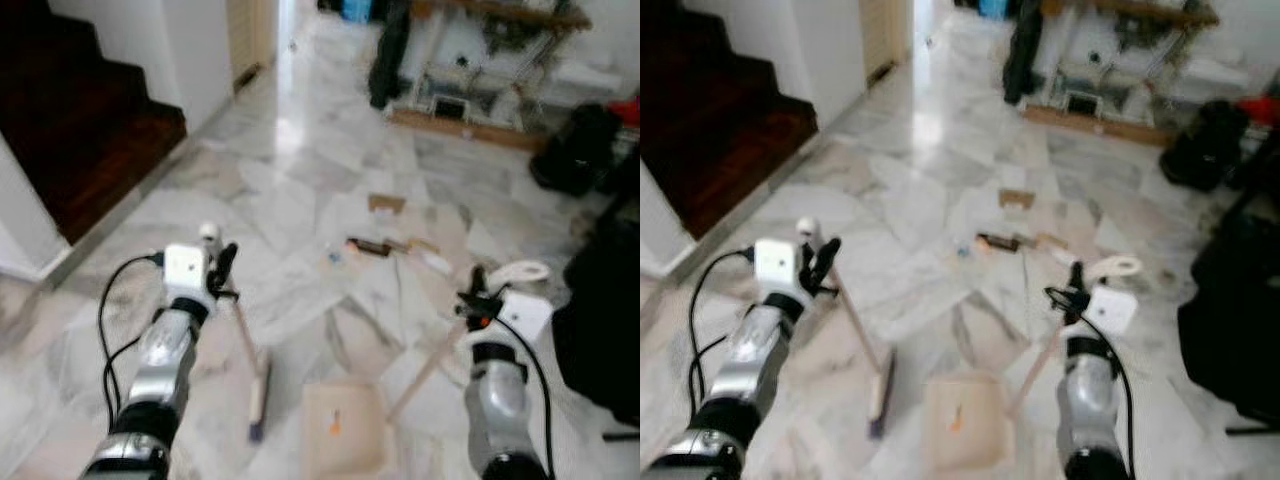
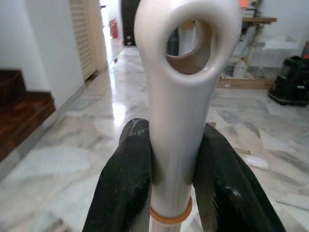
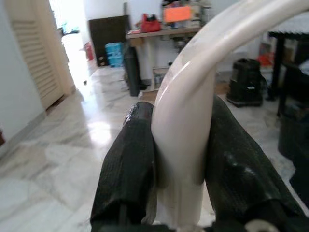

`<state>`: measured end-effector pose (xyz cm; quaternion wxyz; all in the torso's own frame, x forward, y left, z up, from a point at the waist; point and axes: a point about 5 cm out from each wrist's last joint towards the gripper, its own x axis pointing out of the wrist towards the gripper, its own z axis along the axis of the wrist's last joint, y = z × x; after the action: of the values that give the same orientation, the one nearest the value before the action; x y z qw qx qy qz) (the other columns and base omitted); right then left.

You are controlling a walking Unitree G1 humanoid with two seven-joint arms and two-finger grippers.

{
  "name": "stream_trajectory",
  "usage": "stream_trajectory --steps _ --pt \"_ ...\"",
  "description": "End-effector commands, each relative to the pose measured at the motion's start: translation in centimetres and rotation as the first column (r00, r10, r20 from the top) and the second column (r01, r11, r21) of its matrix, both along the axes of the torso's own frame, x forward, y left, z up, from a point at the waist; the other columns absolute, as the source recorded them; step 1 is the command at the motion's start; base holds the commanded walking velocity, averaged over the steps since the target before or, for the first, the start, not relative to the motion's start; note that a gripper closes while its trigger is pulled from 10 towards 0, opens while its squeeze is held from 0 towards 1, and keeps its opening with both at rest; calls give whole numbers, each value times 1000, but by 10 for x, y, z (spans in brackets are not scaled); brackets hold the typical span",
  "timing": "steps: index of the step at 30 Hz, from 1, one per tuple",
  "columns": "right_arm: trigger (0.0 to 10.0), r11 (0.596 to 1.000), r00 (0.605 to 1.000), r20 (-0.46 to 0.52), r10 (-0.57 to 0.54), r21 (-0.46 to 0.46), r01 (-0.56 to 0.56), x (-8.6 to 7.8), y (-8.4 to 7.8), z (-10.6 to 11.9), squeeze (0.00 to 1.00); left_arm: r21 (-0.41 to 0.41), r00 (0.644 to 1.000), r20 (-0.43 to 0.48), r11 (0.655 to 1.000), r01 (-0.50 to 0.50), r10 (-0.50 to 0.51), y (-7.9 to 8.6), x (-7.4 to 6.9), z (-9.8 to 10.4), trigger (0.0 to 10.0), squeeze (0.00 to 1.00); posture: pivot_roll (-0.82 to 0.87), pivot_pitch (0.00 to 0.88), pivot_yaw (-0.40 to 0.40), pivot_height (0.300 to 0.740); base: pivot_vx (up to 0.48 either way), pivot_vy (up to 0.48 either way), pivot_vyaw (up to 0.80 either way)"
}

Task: Sweep floor

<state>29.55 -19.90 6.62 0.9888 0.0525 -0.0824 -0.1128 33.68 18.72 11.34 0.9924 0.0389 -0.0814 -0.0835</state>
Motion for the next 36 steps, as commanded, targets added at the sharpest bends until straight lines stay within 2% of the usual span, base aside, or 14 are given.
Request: stream_trajectory --steps 1,7,13,32,36 --pt "10000 1000 1000 26 -14 -17 15 2 -7 7 0 -6 999 43 999 34 -34 -10 2 9 10000 0 152 22 -74 740 300 0 0" --pt "10000 1000 1000 16 -13 -6 13 2 -5 5 0 -1 998 39 999 40 -40 -9 2 8 10000 0 156 19 -69 740 336 0 0" --pt "10000 1000 1000 17 -21 0 21 1 -6 4 0 1 998 35 999 45 -45 -9 2 8 10000 0 154 14 -61 740 359 0 -666" --pt "10000 1000 1000 21 -13 -2 13 1 -4 5 0 -9 999 36 1000 28 -27 -6 3 11 10000 0 160 43 -65 740 333 0 0" --pt "10000 1000 1000 19 -7 4 7 2 -3 4 0 -13 999 33 1000 21 -21 -6 3 10 10000 0 159 48 -67 740 319 286 0"
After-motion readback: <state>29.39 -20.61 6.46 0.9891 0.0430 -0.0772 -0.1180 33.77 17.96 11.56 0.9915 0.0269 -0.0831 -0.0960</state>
